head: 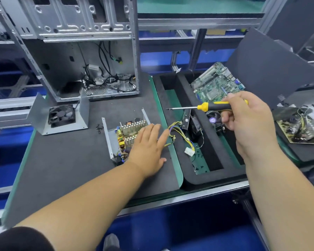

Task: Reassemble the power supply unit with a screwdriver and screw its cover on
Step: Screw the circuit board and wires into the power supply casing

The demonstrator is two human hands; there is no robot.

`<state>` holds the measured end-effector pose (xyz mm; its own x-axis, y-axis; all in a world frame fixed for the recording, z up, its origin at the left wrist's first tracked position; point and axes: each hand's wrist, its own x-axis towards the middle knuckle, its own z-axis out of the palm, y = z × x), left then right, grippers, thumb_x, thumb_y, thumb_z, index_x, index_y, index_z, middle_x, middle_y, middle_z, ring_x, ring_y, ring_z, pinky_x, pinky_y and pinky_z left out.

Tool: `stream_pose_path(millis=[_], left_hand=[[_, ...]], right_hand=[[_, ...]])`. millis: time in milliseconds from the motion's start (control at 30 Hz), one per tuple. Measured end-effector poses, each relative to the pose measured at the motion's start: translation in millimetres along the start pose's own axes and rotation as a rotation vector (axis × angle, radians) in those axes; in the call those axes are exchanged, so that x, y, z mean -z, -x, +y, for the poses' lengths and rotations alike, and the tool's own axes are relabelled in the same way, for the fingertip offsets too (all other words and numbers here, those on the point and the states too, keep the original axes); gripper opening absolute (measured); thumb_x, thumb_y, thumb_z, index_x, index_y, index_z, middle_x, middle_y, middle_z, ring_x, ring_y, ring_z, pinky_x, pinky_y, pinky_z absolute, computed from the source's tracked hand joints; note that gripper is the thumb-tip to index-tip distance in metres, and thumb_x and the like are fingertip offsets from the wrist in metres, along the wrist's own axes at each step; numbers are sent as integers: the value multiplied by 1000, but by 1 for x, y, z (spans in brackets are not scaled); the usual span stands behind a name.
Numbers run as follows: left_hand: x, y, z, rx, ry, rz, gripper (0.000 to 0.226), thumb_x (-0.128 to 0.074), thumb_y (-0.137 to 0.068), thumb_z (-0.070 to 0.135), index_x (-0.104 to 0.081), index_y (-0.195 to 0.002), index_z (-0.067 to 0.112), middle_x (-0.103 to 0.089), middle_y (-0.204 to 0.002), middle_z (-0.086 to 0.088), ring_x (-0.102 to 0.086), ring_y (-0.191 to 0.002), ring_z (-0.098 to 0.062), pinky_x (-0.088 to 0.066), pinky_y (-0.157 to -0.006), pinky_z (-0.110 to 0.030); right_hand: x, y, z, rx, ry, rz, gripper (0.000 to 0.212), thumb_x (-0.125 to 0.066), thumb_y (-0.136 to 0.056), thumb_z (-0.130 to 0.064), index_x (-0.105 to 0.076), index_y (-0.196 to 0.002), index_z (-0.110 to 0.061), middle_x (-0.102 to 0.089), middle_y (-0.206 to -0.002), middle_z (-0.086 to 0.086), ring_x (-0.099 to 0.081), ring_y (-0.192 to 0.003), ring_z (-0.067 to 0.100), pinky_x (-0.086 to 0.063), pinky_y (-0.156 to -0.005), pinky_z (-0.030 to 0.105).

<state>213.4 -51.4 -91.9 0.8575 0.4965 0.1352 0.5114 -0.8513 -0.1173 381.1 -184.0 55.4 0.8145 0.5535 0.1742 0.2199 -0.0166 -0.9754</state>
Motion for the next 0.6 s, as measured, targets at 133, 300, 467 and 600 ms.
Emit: stream_pose_path(millis=[133, 300, 467, 600], left_hand=[[6, -9, -6, -104, -23, 105, 53, -68, -74, 43, -58, -117, 12, -60, -119, -7, -48, -125, -33, -30, -113, -44], [10, -20, -18, -237, 39, 69, 49, -66, -77, 37, -59, -119, 12, -65, -104, -4, -54, -111, -30, -30, -114, -41], [16, -28, -18, -336, -50, -154, 62, -46, -91, 24, -29, -150, 27, -54, -122, -1, -43, -119, -28, -2, -119, -52], [24, -37, -25, -406, -117, -276, 36, -44, -94, 26, -53, -129, 24, -48, -132, -3, -40, -124, -27, 3, -119, -50]], right_hand=[[9, -2, 6, -5, 9, -18, 18, -56, -82, -40, -62, -70, -28, -57, -54, -1, -36, -59, 29, -24, -48, 36], [12, 0, 7, -17, 17, -34, 19, -55, -84, -36, -62, -69, -28, -55, -52, -2, -36, -59, 28, -26, -49, 36], [11, 2, 7, -14, 38, -70, 21, -53, -86, -35, -61, -67, -30, -55, -53, 0, -40, -58, 24, -30, -50, 32], [11, 3, 8, -24, 56, -80, 21, -53, -86, -34, -60, -66, -29, -55, -52, -1, -39, -55, 20, -31, -50, 30]])
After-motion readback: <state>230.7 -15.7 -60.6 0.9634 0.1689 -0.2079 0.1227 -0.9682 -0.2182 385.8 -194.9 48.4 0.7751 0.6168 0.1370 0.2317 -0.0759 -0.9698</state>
